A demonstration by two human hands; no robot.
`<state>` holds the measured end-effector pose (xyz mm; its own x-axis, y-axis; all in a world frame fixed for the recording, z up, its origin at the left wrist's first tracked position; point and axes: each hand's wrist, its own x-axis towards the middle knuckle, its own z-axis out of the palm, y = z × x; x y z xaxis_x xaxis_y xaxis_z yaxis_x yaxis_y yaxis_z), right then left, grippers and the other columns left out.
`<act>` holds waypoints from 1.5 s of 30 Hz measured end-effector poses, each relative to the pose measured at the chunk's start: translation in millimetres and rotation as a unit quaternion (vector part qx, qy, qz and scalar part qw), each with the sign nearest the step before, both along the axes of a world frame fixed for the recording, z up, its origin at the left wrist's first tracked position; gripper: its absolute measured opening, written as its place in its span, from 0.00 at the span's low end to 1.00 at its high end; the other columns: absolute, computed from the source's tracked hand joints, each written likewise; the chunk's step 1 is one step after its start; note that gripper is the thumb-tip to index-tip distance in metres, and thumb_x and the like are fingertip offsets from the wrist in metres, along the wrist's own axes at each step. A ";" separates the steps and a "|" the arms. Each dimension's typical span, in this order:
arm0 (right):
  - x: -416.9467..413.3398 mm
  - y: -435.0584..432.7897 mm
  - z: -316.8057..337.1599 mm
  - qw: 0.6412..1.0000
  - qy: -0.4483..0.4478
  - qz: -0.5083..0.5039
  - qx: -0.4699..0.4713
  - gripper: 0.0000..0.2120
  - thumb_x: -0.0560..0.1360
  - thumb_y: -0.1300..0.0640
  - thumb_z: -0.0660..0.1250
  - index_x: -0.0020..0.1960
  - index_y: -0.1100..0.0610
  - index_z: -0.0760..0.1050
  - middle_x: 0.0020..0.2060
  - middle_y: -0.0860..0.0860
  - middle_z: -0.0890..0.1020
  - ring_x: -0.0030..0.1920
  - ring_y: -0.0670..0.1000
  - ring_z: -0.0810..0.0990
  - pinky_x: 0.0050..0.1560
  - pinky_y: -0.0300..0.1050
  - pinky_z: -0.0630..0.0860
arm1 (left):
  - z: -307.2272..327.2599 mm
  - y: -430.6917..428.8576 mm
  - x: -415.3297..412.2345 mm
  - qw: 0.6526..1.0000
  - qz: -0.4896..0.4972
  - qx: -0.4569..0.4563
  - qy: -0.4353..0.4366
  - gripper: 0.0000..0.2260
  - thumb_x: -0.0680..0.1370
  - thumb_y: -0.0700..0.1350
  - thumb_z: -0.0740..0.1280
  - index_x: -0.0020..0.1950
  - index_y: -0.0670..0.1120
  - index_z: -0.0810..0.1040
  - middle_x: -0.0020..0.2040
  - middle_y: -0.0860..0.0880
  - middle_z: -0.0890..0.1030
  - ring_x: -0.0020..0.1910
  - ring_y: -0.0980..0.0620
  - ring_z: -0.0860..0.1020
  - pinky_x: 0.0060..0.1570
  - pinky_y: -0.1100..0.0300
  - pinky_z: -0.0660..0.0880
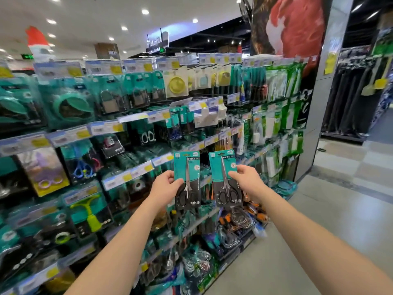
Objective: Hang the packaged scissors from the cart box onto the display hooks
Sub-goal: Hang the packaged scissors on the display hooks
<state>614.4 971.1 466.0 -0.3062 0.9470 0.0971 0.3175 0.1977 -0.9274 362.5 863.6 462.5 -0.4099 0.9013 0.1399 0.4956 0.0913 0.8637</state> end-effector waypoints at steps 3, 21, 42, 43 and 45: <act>-11.1 55.7 -0.8 1.000 -0.013 0.007 -0.013 0.10 0.82 0.56 0.65 0.62 0.56 0.79 0.53 0.56 0.85 0.49 0.55 0.81 0.47 0.52 0.75 | -0.6 49.5 -7.2 1.000 0.010 0.001 0.004 0.06 0.81 0.46 0.69 0.58 0.49 0.78 0.48 0.55 0.84 0.47 0.54 0.84 0.51 0.52 0.81; -50.3 277.8 -58.4 0.991 -0.056 0.092 -0.076 0.09 0.82 0.55 0.65 0.59 0.59 0.77 0.51 0.54 0.82 0.45 0.53 0.77 0.38 0.43 0.71 | -39.9 209.1 -14.1 0.997 0.039 -0.069 -0.025 0.06 0.82 0.45 0.67 0.59 0.50 0.77 0.56 0.52 0.84 0.54 0.55 0.83 0.53 0.53 0.82; -98.8 417.8 -116.8 0.944 -0.041 0.315 -0.088 0.08 0.80 0.55 0.68 0.57 0.56 0.81 0.56 0.54 0.85 0.56 0.55 0.82 0.58 0.53 0.77 | -57.8 269.2 47.8 0.963 0.247 -0.077 -0.070 0.10 0.83 0.41 0.67 0.63 0.45 0.78 0.58 0.48 0.85 0.45 0.56 0.82 0.37 0.72 0.75; -102.7 421.3 -118.0 0.941 -0.043 0.324 -0.083 0.10 0.79 0.52 0.68 0.57 0.56 0.81 0.55 0.55 0.85 0.57 0.57 0.82 0.58 0.54 0.77 | -57.5 270.8 49.2 0.962 0.252 -0.077 -0.071 0.10 0.83 0.41 0.67 0.64 0.45 0.77 0.58 0.49 0.84 0.45 0.57 0.82 0.37 0.72 0.75; -107.9 423.9 -117.9 0.937 -0.027 0.338 -0.083 0.14 0.79 0.50 0.69 0.61 0.57 0.80 0.55 0.57 0.84 0.58 0.59 0.81 0.55 0.51 0.76 | -59.0 273.8 50.4 0.960 0.257 -0.075 -0.082 0.09 0.83 0.41 0.67 0.63 0.46 0.78 0.57 0.51 0.85 0.48 0.59 0.83 0.44 0.69 0.78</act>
<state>506.5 1395.0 348.1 -0.8413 0.5364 -0.0676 0.2200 0.2255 -0.9491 413.0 1137.4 403.5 -0.8110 0.5797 -0.0791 0.2111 0.4160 0.8845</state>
